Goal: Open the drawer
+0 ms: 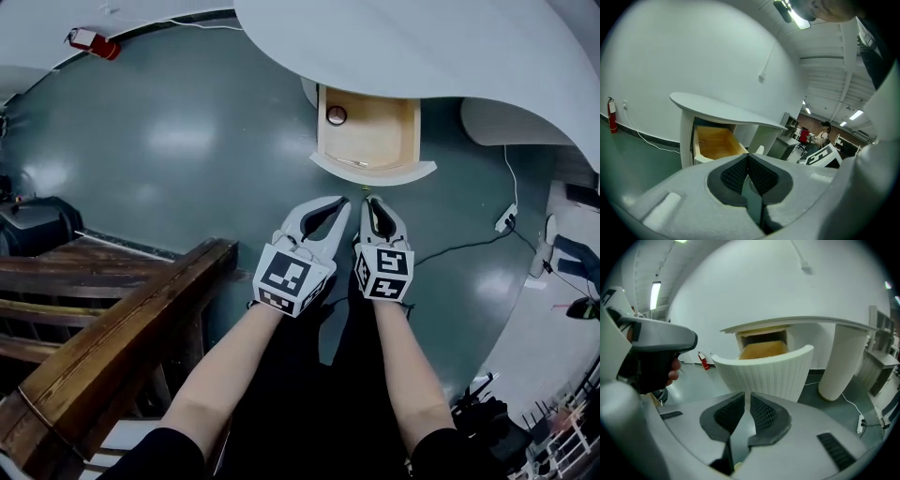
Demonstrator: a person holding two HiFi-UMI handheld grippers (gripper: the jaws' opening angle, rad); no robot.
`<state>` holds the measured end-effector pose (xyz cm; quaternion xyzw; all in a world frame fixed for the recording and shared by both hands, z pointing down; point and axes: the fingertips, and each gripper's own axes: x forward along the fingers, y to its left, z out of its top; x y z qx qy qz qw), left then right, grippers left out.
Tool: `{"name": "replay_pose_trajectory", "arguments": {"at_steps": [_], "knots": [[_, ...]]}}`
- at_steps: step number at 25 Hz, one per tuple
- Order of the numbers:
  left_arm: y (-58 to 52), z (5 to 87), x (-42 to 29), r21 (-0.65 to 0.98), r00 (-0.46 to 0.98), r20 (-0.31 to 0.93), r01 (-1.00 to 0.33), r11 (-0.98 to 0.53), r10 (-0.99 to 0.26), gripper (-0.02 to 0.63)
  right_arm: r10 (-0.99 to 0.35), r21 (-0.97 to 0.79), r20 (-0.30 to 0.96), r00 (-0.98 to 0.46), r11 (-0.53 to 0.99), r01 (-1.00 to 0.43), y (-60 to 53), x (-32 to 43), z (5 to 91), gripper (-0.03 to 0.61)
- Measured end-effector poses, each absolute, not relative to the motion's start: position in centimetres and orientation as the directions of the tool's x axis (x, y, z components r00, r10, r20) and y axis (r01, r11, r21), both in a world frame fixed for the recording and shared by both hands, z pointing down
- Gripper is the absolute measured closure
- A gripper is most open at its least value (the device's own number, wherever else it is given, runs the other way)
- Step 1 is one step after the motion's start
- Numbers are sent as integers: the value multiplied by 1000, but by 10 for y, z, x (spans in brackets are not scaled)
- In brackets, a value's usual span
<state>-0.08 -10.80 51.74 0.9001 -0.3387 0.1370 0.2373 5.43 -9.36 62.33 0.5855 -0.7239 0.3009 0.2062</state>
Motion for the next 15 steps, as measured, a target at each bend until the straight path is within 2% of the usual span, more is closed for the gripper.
{"name": "replay_pose_trajectory", "arguments": {"at_steps": [5, 15], "knots": [[-102, 470, 4, 320, 744, 392, -661, -679, -540, 604, -760, -198, 592, -269, 186, -962, -93, 50, 553, 557], [-100, 370, 1, 289, 745, 348, -663, -690, -570, 604, -847, -172, 442, -295, 242, -955, -109, 53, 400, 561]]}}
